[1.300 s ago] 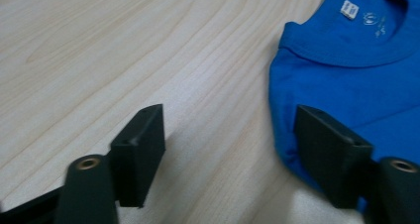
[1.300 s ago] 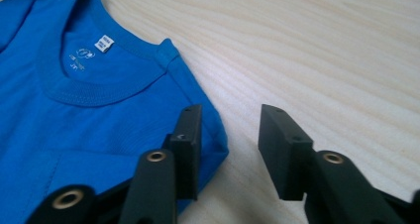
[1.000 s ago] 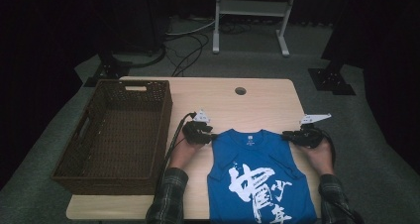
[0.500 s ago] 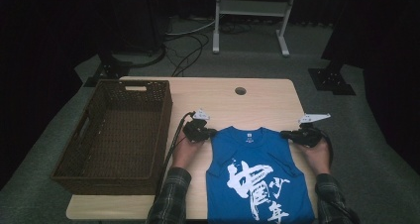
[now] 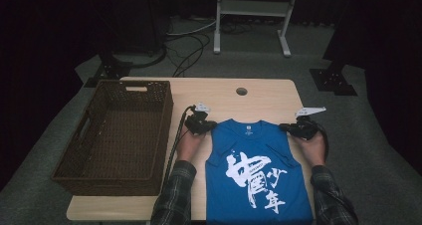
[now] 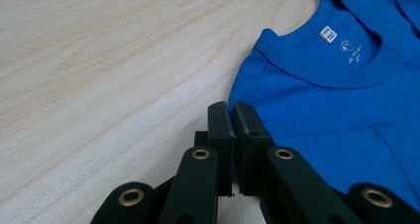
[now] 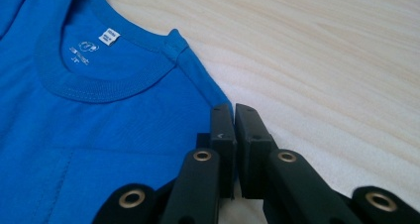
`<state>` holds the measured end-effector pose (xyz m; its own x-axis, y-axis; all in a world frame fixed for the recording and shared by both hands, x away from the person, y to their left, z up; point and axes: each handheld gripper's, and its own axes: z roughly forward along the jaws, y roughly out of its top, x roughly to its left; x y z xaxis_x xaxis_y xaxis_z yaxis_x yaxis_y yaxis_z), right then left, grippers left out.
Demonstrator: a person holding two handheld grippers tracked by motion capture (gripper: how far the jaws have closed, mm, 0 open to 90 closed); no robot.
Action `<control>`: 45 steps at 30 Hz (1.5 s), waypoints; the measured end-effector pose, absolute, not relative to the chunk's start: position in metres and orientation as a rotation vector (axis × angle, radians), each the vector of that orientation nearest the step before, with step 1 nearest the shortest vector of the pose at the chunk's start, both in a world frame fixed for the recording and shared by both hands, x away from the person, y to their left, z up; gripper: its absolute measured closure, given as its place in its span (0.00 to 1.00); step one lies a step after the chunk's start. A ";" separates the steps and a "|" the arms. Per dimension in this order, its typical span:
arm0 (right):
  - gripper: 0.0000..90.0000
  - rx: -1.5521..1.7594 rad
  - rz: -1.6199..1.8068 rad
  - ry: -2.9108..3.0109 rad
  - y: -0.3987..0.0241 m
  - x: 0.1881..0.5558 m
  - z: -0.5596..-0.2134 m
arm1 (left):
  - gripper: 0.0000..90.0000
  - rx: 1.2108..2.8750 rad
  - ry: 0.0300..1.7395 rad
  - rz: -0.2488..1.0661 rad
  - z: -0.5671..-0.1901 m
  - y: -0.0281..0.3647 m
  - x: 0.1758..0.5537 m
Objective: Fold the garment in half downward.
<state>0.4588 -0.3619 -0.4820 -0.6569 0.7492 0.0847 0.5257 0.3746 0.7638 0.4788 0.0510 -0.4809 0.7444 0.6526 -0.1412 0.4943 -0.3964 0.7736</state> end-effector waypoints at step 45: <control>0.97 1.151 1.280 2.205 -0.369 0.465 -0.447 | 0.97 2.007 0.926 0.347 -0.444 0.037 0.482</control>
